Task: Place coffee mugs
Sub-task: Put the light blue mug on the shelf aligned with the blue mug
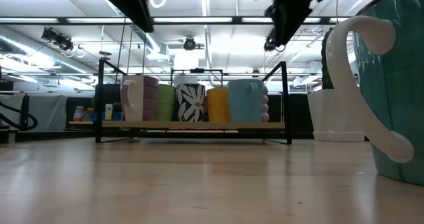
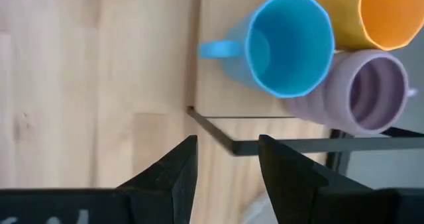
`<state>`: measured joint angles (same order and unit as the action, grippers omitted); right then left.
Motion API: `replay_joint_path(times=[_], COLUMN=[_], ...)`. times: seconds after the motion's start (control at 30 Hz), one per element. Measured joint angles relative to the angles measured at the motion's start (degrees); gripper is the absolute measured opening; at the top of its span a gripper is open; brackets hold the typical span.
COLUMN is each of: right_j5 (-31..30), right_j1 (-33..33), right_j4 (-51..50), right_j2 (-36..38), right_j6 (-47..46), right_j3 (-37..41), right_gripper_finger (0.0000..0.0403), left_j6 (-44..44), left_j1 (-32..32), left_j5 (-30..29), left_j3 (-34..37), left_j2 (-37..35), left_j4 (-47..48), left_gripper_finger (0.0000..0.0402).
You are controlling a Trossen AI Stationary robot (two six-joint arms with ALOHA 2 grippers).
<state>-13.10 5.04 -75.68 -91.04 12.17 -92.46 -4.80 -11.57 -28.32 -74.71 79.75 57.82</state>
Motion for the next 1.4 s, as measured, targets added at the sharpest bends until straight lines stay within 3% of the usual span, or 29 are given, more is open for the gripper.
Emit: replay_joint_path(times=[0.2,0.43,0.63,0.77,0.9,1.1,1.4], right_j5=[-0.16,-0.29,-3.7,-5.89,-5.11,-12.29,-12.9], right_j1=[-4.24,-7.45,-11.11,-14.18,-15.91,-18.3,-19.89], right_j4=[11.72,20.17,23.16,28.27,31.51,42.92,73.05], right_j2=[11.63,20.96,24.39,25.6,25.92,30.6,42.45], right_j6=[-6.36,-12.7,-18.87,-20.66,-21.22,-18.65,-7.12], right_j3=[13.64,25.13,30.03,33.06,36.16,42.09,55.82], right_gripper_finger=[0.0164,0.0164,0.0164,0.0164,0.0164,0.0156,0.0149], left_j6=[5.3,11.33,11.65,16.41,21.19,25.59,34.79], left_j1=[2.94,8.97,17.58,21.11,22.48,23.38,24.9], left_j5=[0.52,8.83,22.25,26.51,27.19,26.95,26.89], left_j3=[8.42,14.23,10.31,4.36,-1.6,-7.57,-9.76], left_j2=[0.13,0.13,3.43,8.35,13.21,19.11,23.01], left_j4=[-24.05,-46.3,-43.67,-39.45,-34.43,-31.46,-31.29], left_gripper_finger=[0.016,0.016,0.0136,0.0111,0.0097,0.0094,0.0109])
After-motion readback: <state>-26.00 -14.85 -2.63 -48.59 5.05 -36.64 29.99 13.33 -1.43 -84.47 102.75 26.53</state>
